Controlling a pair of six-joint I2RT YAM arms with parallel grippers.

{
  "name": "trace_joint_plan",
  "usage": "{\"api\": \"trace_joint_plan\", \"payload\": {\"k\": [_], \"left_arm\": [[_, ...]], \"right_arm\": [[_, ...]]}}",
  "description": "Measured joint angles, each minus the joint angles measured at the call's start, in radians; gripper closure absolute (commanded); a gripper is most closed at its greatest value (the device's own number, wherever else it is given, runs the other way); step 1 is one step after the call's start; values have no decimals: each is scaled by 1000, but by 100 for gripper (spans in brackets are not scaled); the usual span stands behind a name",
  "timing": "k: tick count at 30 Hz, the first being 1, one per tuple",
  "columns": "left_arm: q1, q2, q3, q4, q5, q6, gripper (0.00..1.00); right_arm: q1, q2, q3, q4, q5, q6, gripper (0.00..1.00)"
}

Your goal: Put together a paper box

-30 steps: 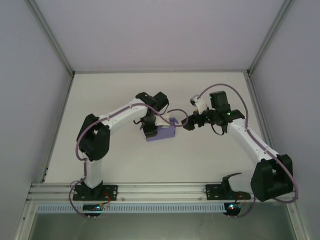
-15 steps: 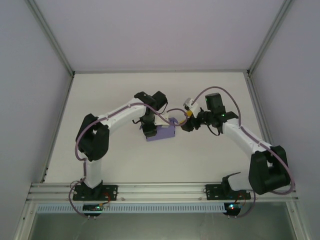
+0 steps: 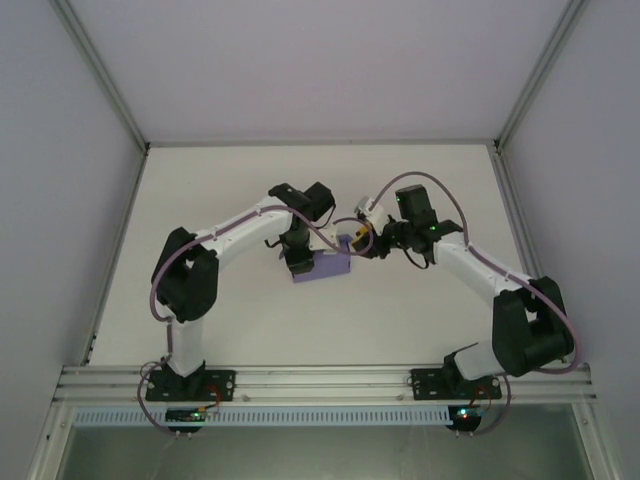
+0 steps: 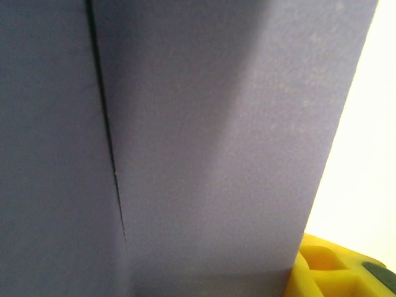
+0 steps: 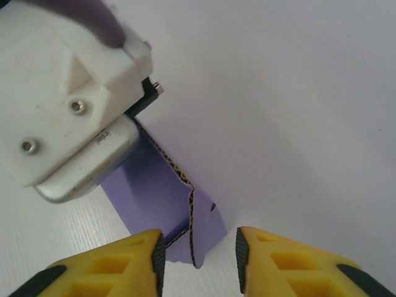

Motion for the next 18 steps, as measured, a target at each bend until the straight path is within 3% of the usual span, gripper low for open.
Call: {"api": "trace_joint_plan", "payload": {"k": [5,11,18], "left_arm": [[-6,0,0,3,-10,-5,56],[-6,0,0,9,-13,-8,56],[-7,0,-3,32,-24,-26,56]], "right_arm": [[24,6,0,23,49,39,67],[44,24,2,34,82,63,87],[54,26,4,55,101,172,98]]}}
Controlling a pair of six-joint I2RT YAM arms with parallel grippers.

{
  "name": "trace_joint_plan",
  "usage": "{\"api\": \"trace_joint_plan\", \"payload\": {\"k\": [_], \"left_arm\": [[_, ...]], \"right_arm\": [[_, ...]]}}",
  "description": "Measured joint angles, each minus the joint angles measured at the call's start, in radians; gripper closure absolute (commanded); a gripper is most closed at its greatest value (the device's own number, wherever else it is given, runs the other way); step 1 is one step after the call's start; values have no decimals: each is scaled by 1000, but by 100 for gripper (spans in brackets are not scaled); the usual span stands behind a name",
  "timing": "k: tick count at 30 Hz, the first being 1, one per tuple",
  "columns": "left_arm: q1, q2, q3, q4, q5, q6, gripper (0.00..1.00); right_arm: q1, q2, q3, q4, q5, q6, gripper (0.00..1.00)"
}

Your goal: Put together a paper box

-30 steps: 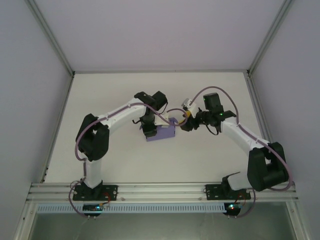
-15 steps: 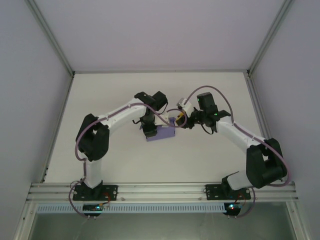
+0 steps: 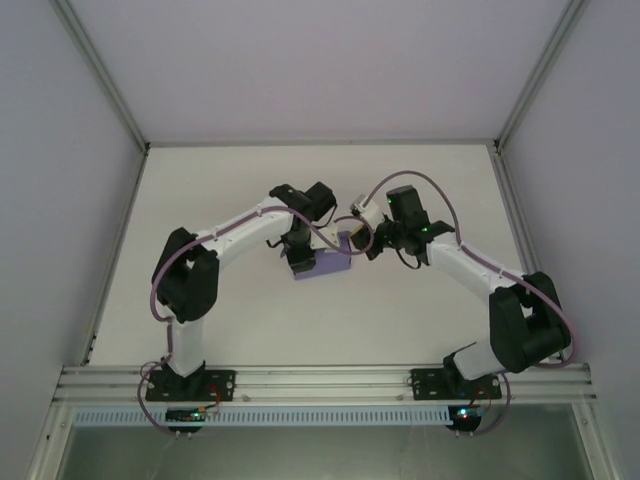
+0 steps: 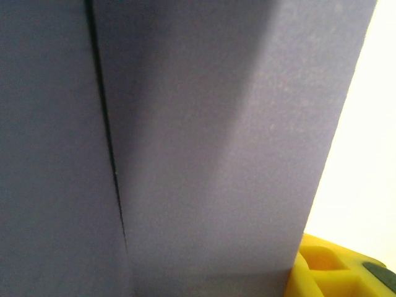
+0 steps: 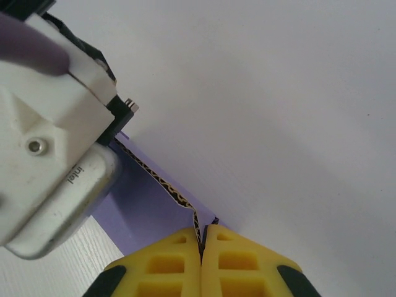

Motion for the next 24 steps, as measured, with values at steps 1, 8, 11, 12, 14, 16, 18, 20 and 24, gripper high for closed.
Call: {"api": "trace_joint_plan", "payload": {"k": [1,8,11,12,14,16,18,20,24], "left_arm": [[0,0,0,0,0,-1,56],[2,0,-1,-3,-13,-15,56],[1,0,-2,0,-15,-16,56],[1,0,-2,0,-15,-16,56],[1,0,-2,0,-16,-16,56],[1,0,-2,2,-15,-16,56],[1,0,-2,5,-15,-17,56],[1,0,-2,6,-15,-23,56],[1,0,-2,14,-17,-35,56]], "right_arm": [[5,0,1,1,7,31,99],[63,-8,8,5,103,251,98],[80,-12,11,-8,148,343,97],[83,-12,16,-17,158,369,97],[89,-12,27,-39,174,412,97],[94,-12,33,-46,191,454,98],[98,-11,33,-45,203,490,98],[103,-11,31,-37,213,516,99],[125,-17,-25,55,269,535,100]]}}
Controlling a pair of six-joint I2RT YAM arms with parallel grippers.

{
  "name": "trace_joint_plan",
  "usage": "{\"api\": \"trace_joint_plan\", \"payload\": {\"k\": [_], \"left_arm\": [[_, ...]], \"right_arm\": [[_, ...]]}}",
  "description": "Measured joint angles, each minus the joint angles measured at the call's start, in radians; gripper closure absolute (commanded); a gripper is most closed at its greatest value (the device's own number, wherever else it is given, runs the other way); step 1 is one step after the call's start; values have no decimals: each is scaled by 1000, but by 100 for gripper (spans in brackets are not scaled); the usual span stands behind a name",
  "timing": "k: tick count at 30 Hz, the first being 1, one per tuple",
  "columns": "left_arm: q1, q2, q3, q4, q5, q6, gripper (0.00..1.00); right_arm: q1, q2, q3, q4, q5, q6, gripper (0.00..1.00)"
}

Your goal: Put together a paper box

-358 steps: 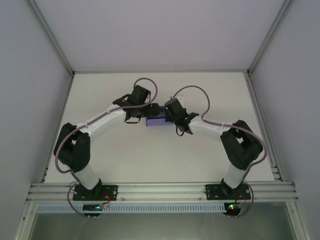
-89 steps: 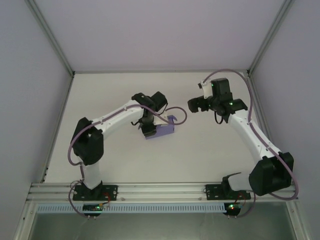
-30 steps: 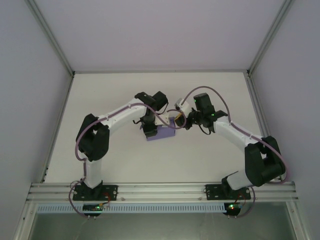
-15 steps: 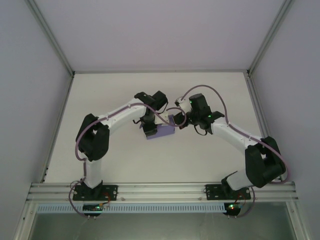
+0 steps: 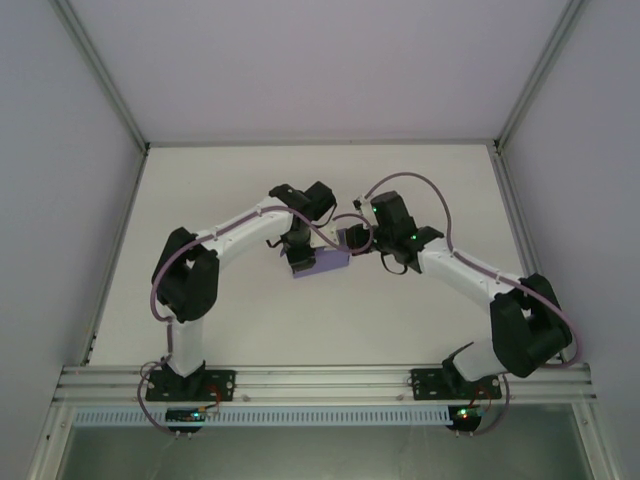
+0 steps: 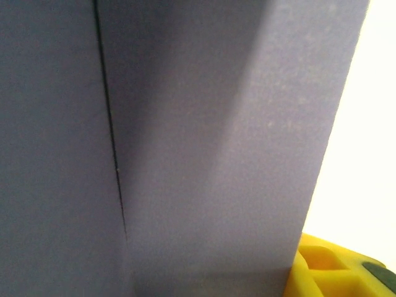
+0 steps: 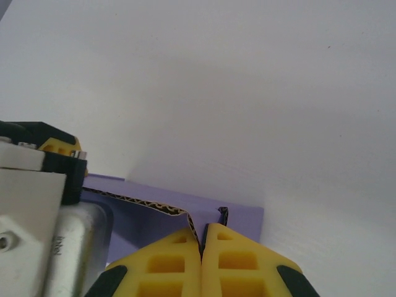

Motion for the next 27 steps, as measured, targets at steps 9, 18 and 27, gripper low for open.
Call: {"api": "trace_joint_plan", "payload": {"k": [9,18,27], "left_arm": [[0,1,-1,2,-6,-21,56],[-1,1,-3,2,-13,-18,56],[-3,8,-25,50,9,-16,47]], "right_arm": [[70,-44,-171,274,162,-51,100],[63,-61,-246,394,148,-137,100],[53,-39,-309,540,133,-167,100]]}}
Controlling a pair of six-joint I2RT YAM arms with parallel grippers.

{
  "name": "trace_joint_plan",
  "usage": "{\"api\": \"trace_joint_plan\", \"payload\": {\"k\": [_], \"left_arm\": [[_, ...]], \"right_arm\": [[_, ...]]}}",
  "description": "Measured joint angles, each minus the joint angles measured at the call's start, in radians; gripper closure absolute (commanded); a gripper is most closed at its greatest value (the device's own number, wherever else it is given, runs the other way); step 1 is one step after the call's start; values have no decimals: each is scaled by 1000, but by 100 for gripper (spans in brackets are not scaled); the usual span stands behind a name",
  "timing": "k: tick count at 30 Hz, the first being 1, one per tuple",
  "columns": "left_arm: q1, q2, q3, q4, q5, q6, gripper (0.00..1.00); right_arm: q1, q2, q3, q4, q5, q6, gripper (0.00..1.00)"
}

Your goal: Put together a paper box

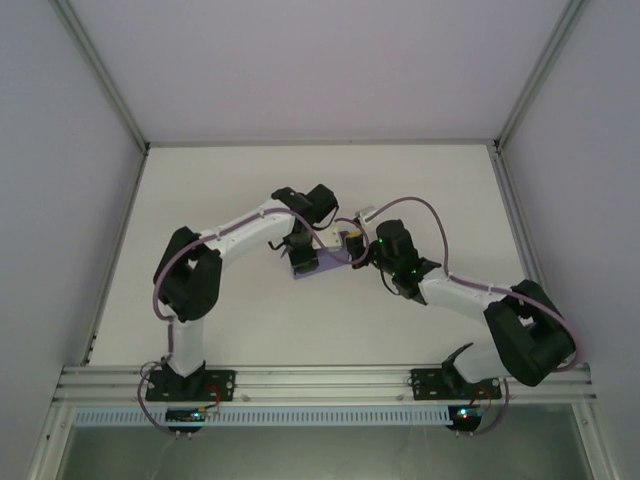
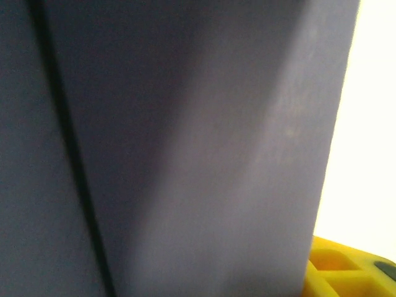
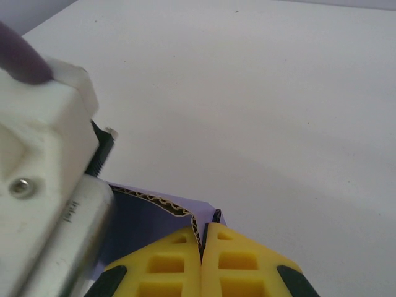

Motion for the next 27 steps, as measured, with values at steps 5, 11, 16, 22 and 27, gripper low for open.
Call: {"api": "trace_joint_plan", "payload": {"k": [5,11,16,22,27], "left_arm": [[0,1,-2,23,1,-7,36],[0,-7,-6,46,-1,-26,18],[3,-64,-47,79,-11,-54,0],[12,-240,-148,167,-34,-115,0],[32,-399,-231,229,-95,-203,6]], "right_arm": [[3,13,-1,30,14,-3,100],[18,8,14,-4,49,-3,100],[43,-6,20,-33,78,-3,100],[84,-13,38,-91,106,-8,100],[100,-13,51,-114,130,-7,100]]}}
